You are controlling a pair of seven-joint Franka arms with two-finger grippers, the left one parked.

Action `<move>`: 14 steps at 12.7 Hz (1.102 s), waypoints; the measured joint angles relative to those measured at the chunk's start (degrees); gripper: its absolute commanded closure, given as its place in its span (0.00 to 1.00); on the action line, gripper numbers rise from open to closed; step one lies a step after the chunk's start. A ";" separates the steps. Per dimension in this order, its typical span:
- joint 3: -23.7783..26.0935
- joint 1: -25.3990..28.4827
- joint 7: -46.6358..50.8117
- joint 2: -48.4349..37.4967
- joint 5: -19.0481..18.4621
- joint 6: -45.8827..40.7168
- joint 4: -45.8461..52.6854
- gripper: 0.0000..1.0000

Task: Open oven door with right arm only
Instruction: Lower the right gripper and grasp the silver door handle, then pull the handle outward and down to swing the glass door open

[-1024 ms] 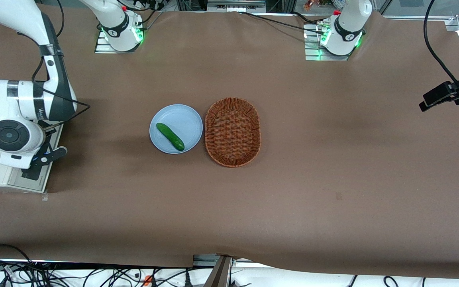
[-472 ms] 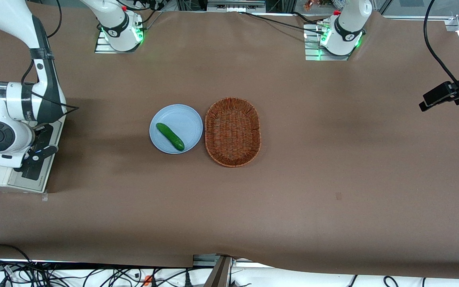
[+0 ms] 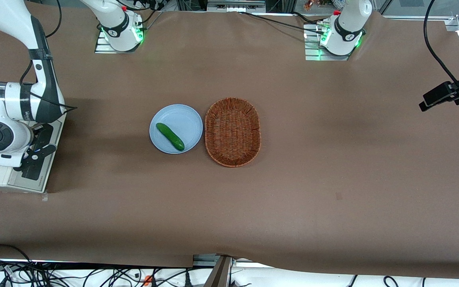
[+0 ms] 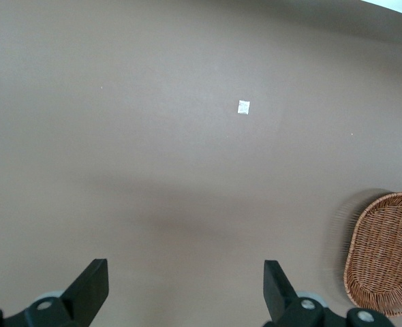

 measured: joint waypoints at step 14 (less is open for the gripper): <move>0.93 2.00 4.35 0.52 4.30 3.08 -0.65 1.00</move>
